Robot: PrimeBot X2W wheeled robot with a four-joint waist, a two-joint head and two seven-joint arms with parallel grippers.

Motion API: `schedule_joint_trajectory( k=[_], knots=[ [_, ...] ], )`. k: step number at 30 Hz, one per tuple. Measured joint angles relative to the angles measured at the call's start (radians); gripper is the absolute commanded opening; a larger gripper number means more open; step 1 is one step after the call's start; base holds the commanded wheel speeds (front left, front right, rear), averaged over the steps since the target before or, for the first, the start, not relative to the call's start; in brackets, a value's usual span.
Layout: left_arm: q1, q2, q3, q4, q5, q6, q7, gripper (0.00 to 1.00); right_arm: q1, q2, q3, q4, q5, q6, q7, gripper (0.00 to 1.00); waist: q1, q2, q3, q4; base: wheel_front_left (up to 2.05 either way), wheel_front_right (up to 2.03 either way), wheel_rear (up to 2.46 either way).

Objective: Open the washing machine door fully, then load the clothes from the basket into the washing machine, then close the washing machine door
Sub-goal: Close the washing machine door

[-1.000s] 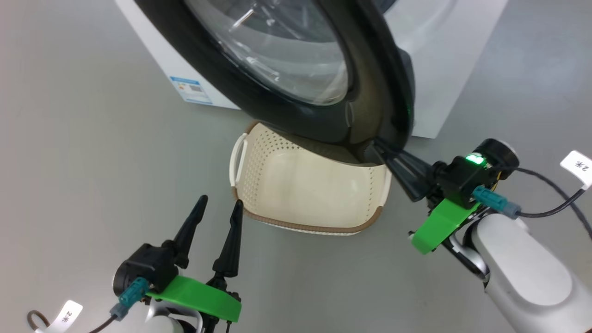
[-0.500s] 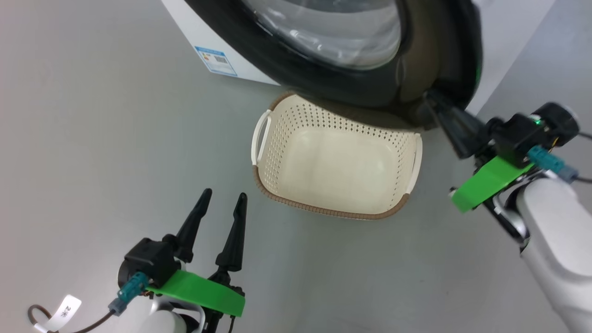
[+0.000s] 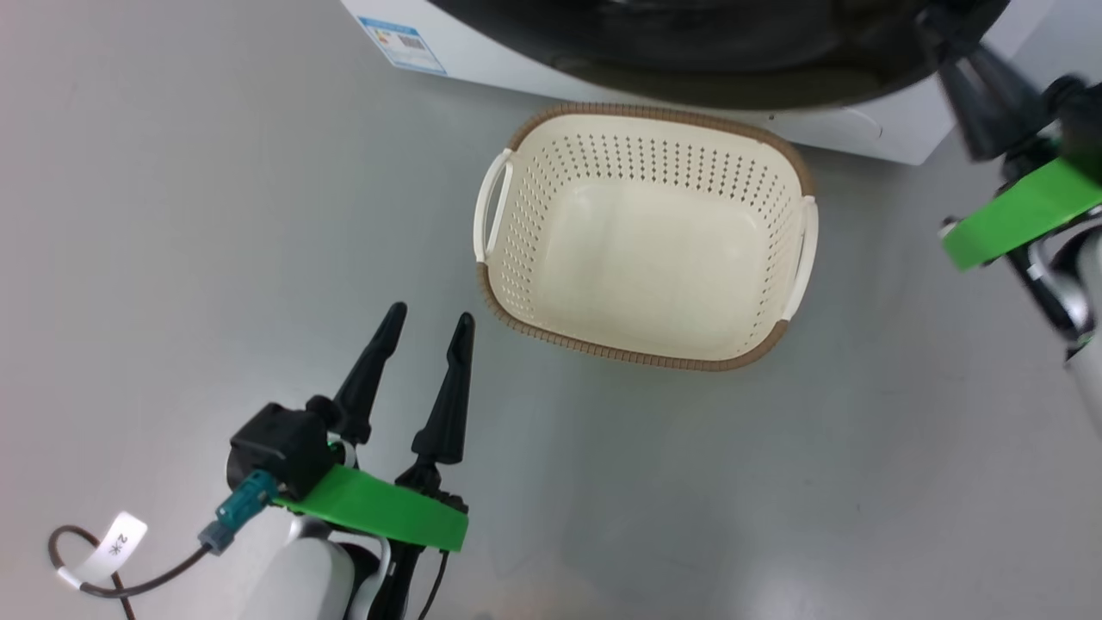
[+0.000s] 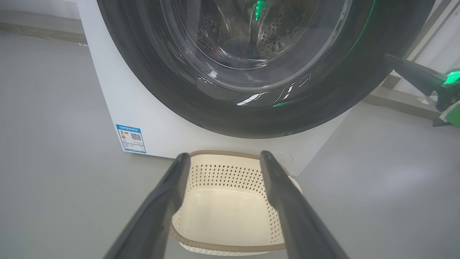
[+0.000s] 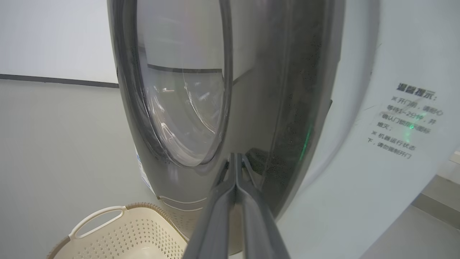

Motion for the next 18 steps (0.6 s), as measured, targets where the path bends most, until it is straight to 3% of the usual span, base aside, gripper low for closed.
schedule_joint_trajectory(
  k=[12, 18],
  knots=[
    [-0.053, -0.002, -0.034, -0.021, -0.049, 0.0, 0.0, 1.0, -0.154, -0.104, 0.01, 0.042, 0.008, 0.0, 0.0, 0.0, 0.0001, 0.0, 0.088, 0.022, 0.0, 0.0, 0.0],
    [-0.06, -0.003, -0.041, -0.023, -0.061, 0.0, 0.0, 1.0, -0.217, -0.114, 0.059, 0.054, 0.008, 0.01, -0.001, 0.0, 0.0, 0.0, 0.119, 0.042, 0.0, 0.0, 0.0]
  ],
)
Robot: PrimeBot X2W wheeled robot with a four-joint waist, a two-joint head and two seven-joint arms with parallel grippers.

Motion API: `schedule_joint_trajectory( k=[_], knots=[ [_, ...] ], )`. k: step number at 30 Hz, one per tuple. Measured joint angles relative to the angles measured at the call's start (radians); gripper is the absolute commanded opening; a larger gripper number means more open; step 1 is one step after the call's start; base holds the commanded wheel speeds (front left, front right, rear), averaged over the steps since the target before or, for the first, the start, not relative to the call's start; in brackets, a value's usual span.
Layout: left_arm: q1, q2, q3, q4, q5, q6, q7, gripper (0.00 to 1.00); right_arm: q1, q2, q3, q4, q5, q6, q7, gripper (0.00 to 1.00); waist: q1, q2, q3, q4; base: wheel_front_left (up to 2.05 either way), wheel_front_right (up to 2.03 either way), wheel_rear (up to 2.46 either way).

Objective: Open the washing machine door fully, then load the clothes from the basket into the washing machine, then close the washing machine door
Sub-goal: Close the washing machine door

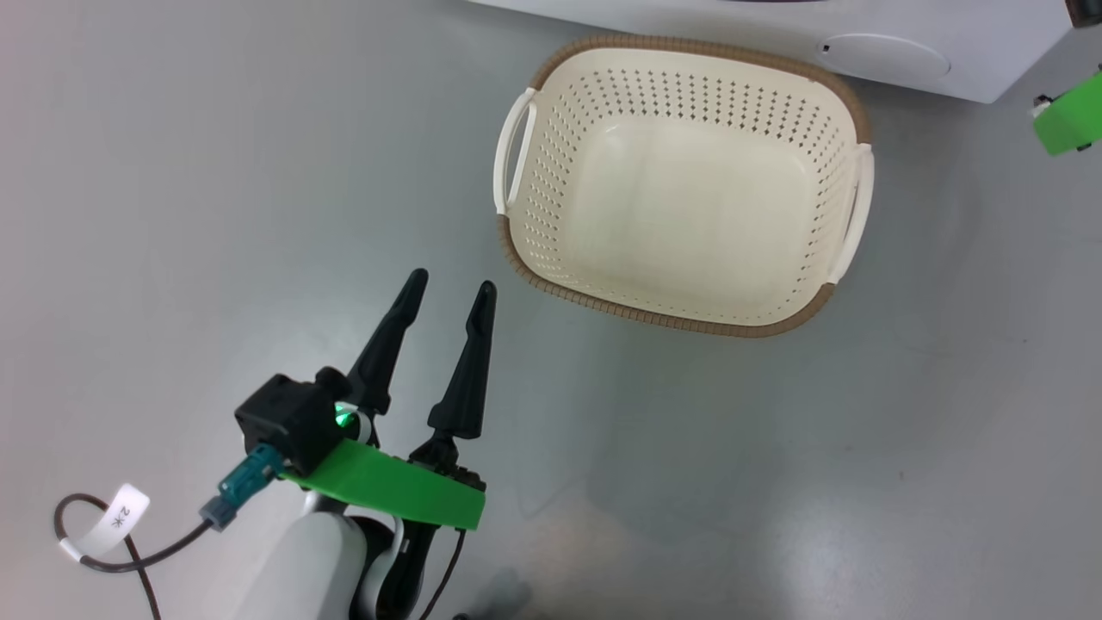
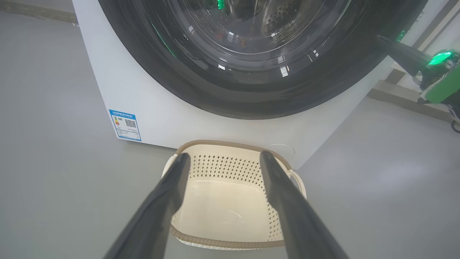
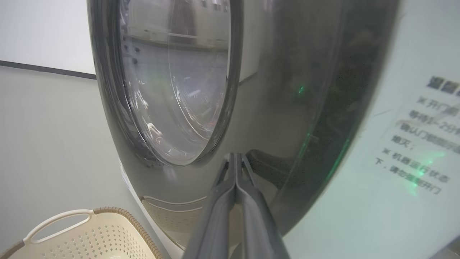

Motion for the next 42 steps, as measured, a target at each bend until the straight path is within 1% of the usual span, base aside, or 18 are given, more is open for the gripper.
schedule_joint_trajectory(
  k=[6, 12, 21, 27, 29, 36, 42],
  knots=[
    [-0.001, -0.001, -0.001, 0.0, -0.007, 0.0, 0.0, 1.0, -0.049, -0.002, 0.021, 0.013, 0.0, 0.0, -0.001, 0.0, 0.0, 0.0, 0.018, 0.013, 0.0, 0.0, 0.0],
    [-0.012, -0.003, 0.0, 0.0, -0.007, 0.0, 0.0, 1.0, -0.053, 0.001, 0.023, 0.018, 0.0, 0.002, -0.001, 0.0, 0.0, 0.0, 0.015, 0.011, 0.0, 0.0, 0.0],
    [-0.012, -0.003, 0.01, 0.004, -0.004, 0.0, 0.0, 1.0, -0.045, 0.012, 0.015, 0.026, -0.001, 0.002, -0.001, 0.0, 0.0, 0.0, -0.023, -0.01, 0.0, 0.0, 0.0],
    [-0.011, -0.004, 0.023, 0.027, 0.014, 0.0, 0.0, 1.0, 0.012, 0.04, -0.021, 0.014, -0.012, -0.002, -0.001, 0.0, 0.0, 0.0, -0.067, -0.039, 0.0, 0.0, 0.0],
    [-0.008, -0.003, 0.032, 0.034, 0.022, 0.0, 0.0, 1.0, 0.046, 0.054, -0.028, 0.003, -0.02, -0.002, -0.001, 0.0, 0.0, 0.0, -0.084, -0.052, 0.0, 0.0, 0.0],
    [0.015, -0.003, 0.065, 0.055, 0.063, 0.0, 0.0, 1.0, 0.193, 0.141, -0.084, -0.057, -0.025, -0.002, 0.0, 0.0, 0.0, 0.0, -0.154, -0.11, 0.0, 0.0, 0.0],
    [0.054, -0.002, 0.112, 0.083, 0.071, 0.0, 0.0, 1.0, 0.343, 0.232, -0.214, -0.097, -0.026, -0.002, 0.0, 0.0, 0.0, 0.0, -0.226, -0.165, 0.0, 0.0, 0.0]
  ],
)
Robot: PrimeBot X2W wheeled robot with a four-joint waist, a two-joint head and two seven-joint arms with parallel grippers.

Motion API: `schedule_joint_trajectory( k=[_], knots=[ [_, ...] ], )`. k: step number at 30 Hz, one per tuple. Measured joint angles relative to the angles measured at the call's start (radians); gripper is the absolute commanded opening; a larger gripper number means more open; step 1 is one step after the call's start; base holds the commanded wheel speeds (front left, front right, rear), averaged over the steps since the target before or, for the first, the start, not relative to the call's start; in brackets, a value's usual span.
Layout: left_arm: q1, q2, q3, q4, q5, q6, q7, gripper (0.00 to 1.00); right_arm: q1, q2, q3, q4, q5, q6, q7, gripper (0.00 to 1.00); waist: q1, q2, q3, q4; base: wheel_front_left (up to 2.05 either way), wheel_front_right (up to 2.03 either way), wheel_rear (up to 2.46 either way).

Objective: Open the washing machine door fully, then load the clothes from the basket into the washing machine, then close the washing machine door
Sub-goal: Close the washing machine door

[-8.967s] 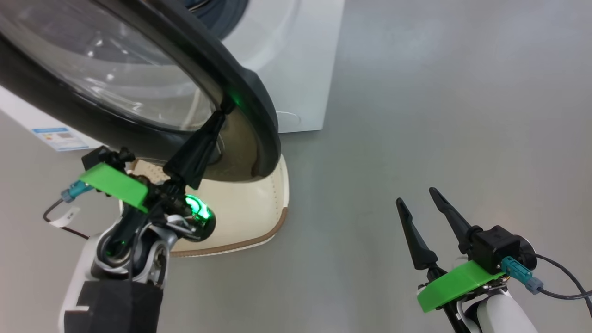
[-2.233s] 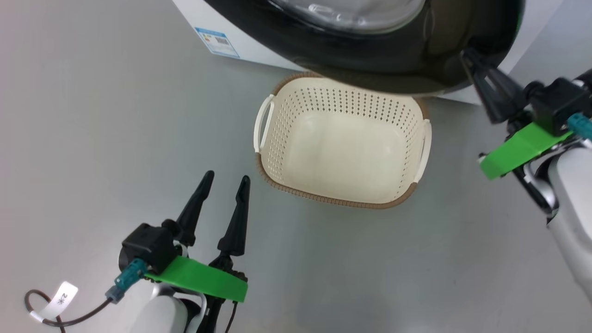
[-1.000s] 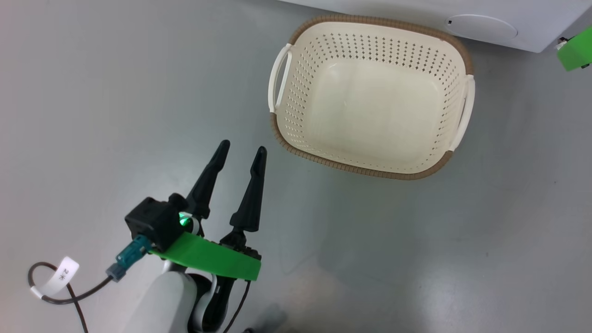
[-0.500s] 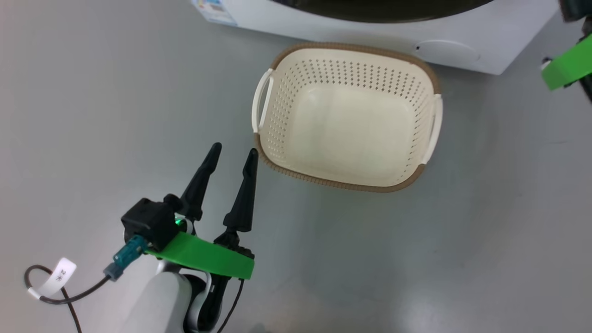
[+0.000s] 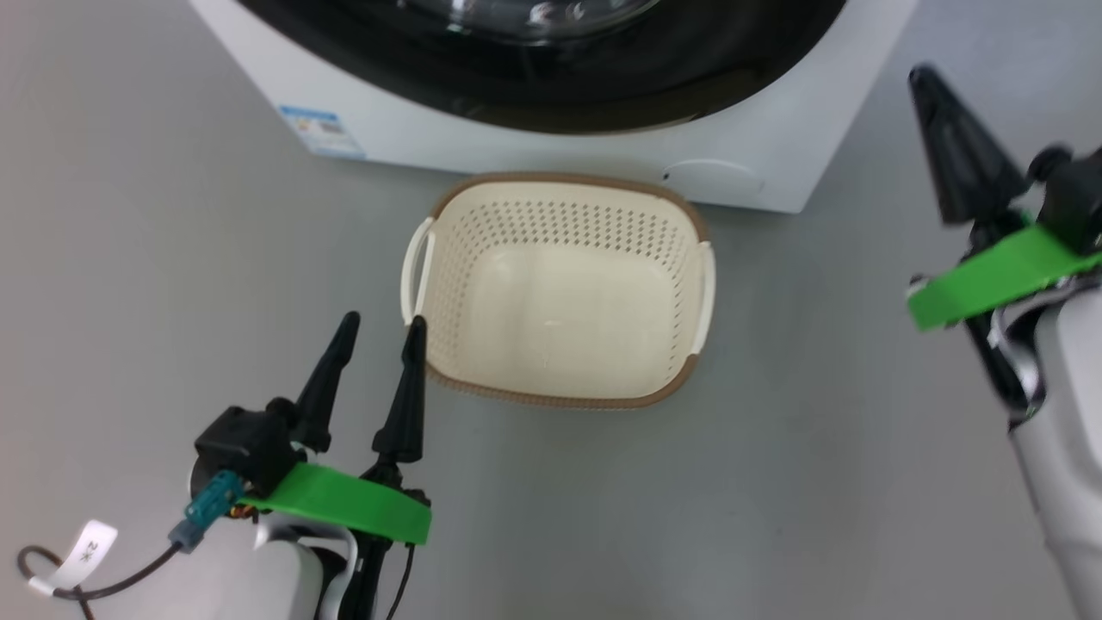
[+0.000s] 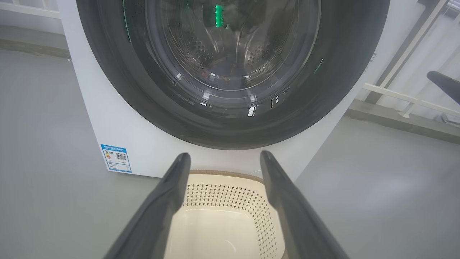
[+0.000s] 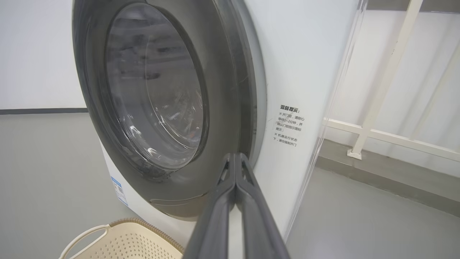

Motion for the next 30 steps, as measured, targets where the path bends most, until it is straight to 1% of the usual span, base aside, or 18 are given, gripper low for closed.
schedule_joint_trajectory(
  k=[1, 2, 3, 6, 8, 11, 21, 25, 30],
  knots=[
    [0.007, 0.0, 0.009, 0.001, 0.001, 0.0, 0.0, 1.0, 0.031, 0.016, -0.013, -0.012, -0.001, 0.0, 0.0, 0.0, 0.0, -0.0001, -0.012, -0.01, 0.0, 0.0, 0.0],
    [0.021, 0.003, 0.018, 0.003, 0.005, 0.0, 0.0, 1.0, 0.089, 0.047, -0.036, -0.031, -0.012, 0.0, 0.0, 0.0, 0.0, 0.0, -0.034, -0.032, 0.0, 0.0, 0.0],
    [0.021, 0.003, 0.018, 0.003, 0.005, 0.0, 0.0, 1.0, 0.089, 0.047, -0.036, -0.031, -0.012, 0.0, 0.0, 0.0, 0.0, 0.0, -0.034, -0.032, 0.0, 0.0, 0.0],
    [0.04, 0.003, 0.023, 0.007, 0.011, 0.0, 0.0, 1.0, 0.168, 0.079, -0.084, -0.055, -0.026, -0.001, 0.001, 0.0, 0.0, 0.0, -0.067, -0.064, 0.0, 0.0, 0.0],
    [0.053, 0.003, 0.034, 0.012, 0.012, 0.0, 0.0, 1.0, 0.208, 0.096, -0.103, -0.068, -0.057, -0.001, 0.001, 0.0, 0.0, 0.0, -0.088, -0.086, 0.0, 0.0, 0.0],
    [0.069, 0.004, 0.043, 0.019, 0.02, 0.0, 0.0, 1.0, 0.262, 0.132, -0.123, -0.081, -0.073, -0.001, 0.001, 0.0, 0.0, 0.0, -0.12, -0.116, 0.0, 0.0, 0.0],
    [0.137, 0.006, 0.065, 0.024, 0.028, 0.0, 0.0, 1.0, 0.432, 0.245, -0.225, -0.11, -0.071, -0.001, 0.001, 0.0, 0.0, 0.0, -0.227, -0.19, 0.0, 0.0, 0.0],
    [0.162, 0.007, 0.089, 0.024, 0.026, 0.0, 0.0, 1.0, 0.475, 0.271, -0.258, -0.131, -0.071, -0.001, 0.001, 0.0, 0.0, 0.0, -0.257, -0.213, 0.0, 0.0, 0.0],
    [0.184, 0.009, 0.102, 0.025, 0.026, 0.0, 0.0, 1.0, 0.52, 0.288, -0.264, -0.145, -0.071, -0.001, 0.001, 0.0, 0.0, 0.0, -0.286, -0.232, 0.0, 0.0, 0.0]
  ],
)
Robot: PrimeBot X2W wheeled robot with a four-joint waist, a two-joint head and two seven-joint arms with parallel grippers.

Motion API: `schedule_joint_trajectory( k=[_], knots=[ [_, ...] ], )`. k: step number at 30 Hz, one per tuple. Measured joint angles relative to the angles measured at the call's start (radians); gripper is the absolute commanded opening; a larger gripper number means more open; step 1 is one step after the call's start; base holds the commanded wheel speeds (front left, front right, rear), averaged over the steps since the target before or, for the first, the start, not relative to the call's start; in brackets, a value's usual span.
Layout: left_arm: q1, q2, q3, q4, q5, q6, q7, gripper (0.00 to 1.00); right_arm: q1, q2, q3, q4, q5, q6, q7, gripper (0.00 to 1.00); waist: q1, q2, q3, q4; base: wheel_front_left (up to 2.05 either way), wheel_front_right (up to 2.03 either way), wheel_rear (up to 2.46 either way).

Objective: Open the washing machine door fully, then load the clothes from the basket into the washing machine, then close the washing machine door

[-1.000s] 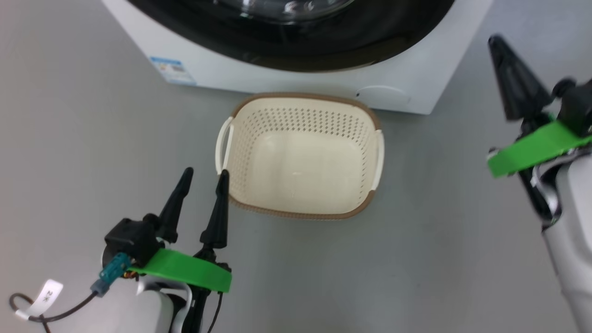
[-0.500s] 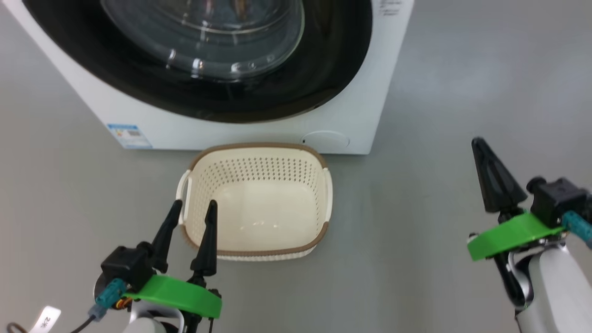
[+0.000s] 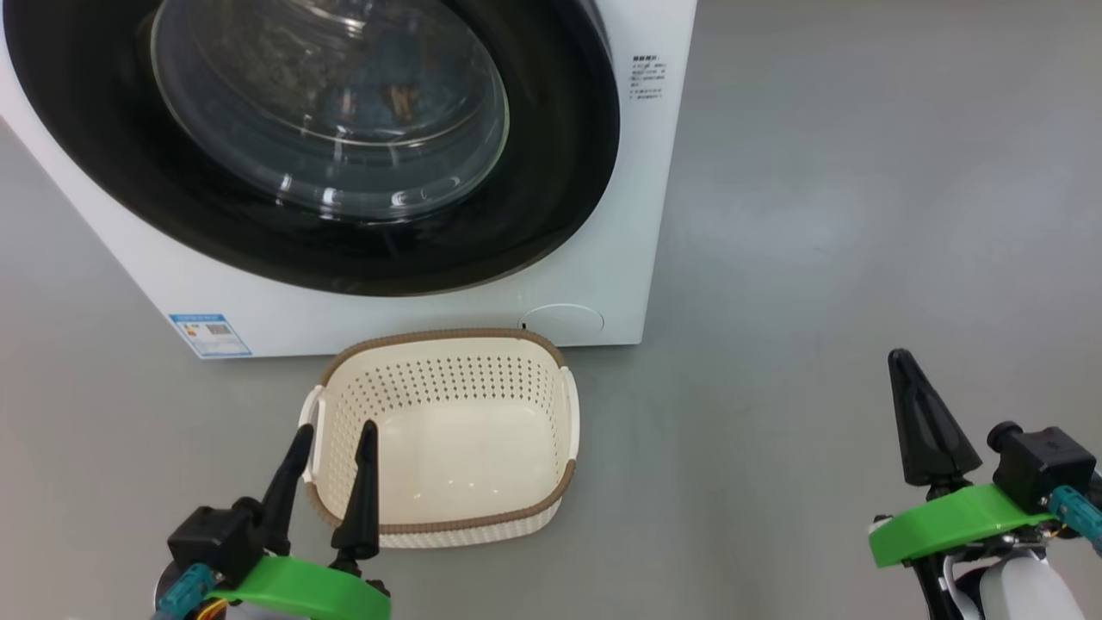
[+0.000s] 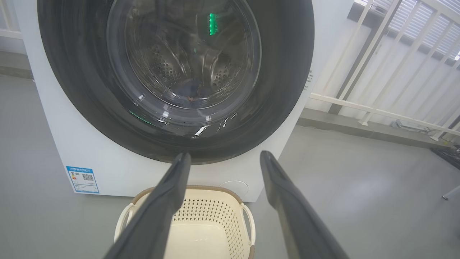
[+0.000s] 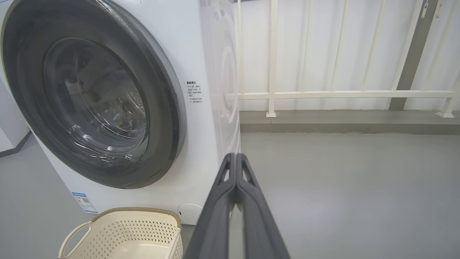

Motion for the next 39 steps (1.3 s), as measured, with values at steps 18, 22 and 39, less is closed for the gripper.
schedule_joint_trajectory(
  k=[18, 22, 39],
  knots=[
    [0.054, 0.001, 0.068, 0.006, 0.062, 0.0, 0.0, 1.0, 0.116, 0.027, -0.024, -0.02, -0.008, 0.0, 0.0, 1.0, 0.0, 0.0, -0.084, -0.021, 0.0, 0.0, 0.0],
    [0.061, 0.002, 0.076, -0.012, 0.035, 0.0, 0.0, 1.0, 0.121, 0.032, -0.022, -0.023, -0.029, 0.0, 0.0, 1.0, 0.0, 0.0, -0.088, -0.022, 0.0, 0.0, 0.0],
    [0.061, 0.001, 0.064, 0.015, 0.024, 0.002, 0.0, 1.0, 0.121, 0.037, -0.022, -0.025, -0.042, 0.0, 0.0, 1.0, 0.0, 0.0, -0.095, -0.016, 0.0, 0.0, 0.0]
  ],
)
